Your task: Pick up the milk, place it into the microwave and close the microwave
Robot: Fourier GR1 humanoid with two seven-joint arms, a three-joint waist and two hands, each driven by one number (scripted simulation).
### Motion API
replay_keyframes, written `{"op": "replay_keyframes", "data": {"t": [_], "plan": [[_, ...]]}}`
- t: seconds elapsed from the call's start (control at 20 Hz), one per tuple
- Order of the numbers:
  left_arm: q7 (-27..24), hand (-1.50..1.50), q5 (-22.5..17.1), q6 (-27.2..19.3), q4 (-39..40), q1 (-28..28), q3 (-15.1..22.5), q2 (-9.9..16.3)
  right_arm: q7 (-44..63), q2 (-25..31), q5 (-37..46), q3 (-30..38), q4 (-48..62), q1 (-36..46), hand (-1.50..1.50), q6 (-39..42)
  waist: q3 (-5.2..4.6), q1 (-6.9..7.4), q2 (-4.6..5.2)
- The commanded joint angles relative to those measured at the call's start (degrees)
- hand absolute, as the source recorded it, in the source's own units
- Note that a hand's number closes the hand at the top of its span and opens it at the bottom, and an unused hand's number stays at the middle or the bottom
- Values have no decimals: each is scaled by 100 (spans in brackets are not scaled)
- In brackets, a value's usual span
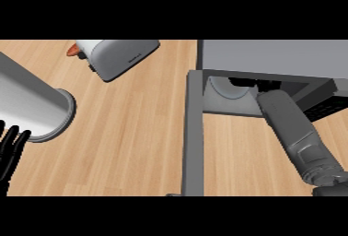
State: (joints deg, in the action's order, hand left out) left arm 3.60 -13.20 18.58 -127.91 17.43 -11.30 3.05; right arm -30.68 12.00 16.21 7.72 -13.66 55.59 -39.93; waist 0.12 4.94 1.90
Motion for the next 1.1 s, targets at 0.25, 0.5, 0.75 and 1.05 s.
{"op": "replay_keyframes", "data": {"t": [0.25, 0.5, 0.75, 1.05], "plan": [[15, -150, 205, 16, 222, -246, 17, 105, 366, -298, 508, -385, 840, 628, -150, 169, 0, 30, 13], [-239, -150, 392, 51, 211, -3, 83, -37, 113, -338, 333, -182, 784, 502, -150, 252, 3, 35, 9], [-82, -150, 661, -77, -175, 49, 356, -181, 165, -303, 278, -82, 758, 682, -150, 149, 5, -19, -11], [-65, -150, 470, 131, -421, 459, 390, -179, 154, -137, 112, 144, 710, 666, -150, -93, 4, 16, -27]]}}
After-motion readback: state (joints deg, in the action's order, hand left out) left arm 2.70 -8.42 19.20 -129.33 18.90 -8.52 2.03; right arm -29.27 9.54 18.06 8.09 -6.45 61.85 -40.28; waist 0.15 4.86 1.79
